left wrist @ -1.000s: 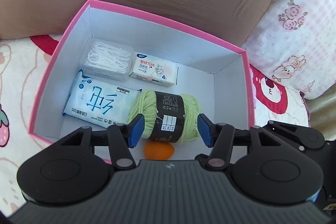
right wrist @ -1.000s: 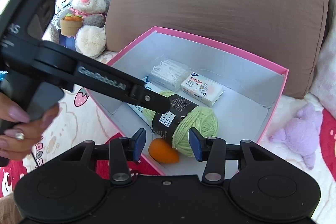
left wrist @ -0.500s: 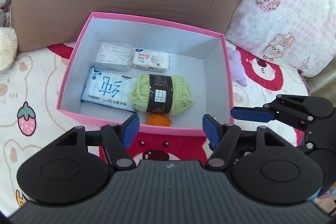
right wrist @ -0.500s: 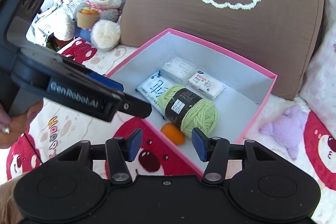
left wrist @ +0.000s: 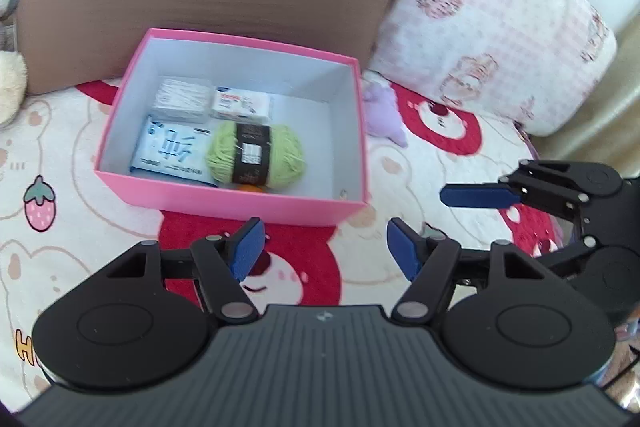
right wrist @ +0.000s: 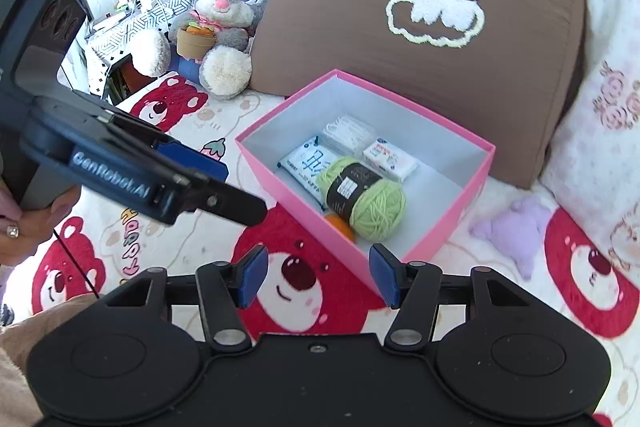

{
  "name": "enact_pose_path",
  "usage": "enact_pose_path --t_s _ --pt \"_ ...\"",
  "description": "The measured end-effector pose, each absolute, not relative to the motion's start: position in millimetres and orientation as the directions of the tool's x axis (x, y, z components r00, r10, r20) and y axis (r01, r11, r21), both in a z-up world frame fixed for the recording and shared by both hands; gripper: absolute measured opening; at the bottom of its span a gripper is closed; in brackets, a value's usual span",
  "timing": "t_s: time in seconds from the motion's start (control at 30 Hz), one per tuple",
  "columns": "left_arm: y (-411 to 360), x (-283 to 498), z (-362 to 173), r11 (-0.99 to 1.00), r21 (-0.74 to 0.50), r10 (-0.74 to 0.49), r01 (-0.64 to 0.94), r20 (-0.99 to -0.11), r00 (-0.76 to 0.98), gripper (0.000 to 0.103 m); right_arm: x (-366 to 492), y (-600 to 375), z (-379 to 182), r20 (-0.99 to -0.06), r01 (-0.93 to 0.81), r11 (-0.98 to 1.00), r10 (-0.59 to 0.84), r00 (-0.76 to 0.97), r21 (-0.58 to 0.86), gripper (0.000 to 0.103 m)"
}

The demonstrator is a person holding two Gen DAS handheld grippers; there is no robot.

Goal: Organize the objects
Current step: 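Lift the left gripper out of the pink box and withdraw, then move the left gripper down to the purple plush toy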

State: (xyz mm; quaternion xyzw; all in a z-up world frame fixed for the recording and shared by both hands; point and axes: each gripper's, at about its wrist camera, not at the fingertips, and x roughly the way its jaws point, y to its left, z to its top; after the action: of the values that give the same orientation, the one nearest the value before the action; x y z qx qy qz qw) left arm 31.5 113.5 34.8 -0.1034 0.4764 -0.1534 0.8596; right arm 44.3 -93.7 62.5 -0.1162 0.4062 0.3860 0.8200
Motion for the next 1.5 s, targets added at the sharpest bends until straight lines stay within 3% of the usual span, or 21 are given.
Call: enact_pose_path --t_s 0.6,0.97,1.07,1.33,1.5 --pt "49 9 35 0.884 -0.338 -0.446 0.322 -0.816 0.368 0.068 17 -147 66 -0.783 -0.705 0.706 0.475 0.402 0.066 0.072" --pt "8 35 44 0.865 -0.307 -0.463 0.396 -0.791 0.399 0.068 25 -178 60 -0.751 -0.673 0.739 0.427 0.503 -0.031 0.078" --pt "-3 55 43 0.853 -0.299 -0.475 0.428 -0.784 0.4 0.076 37 -185 57 -0.744 -0.647 0.762 0.406 0.531 -0.045 0.079" --pt "-22 103 33 0.851 -0.276 -0.477 0.446 -0.761 0.44 0.083 72 -195 45 -0.749 -0.592 0.802 0.344 0.566 -0.08 0.079" --pt "-38 134 24 0.849 -0.322 -0.487 0.418 -0.783 0.387 0.089 94 -197 28 -0.736 -0.561 0.826 0.343 0.584 -0.06 0.089"
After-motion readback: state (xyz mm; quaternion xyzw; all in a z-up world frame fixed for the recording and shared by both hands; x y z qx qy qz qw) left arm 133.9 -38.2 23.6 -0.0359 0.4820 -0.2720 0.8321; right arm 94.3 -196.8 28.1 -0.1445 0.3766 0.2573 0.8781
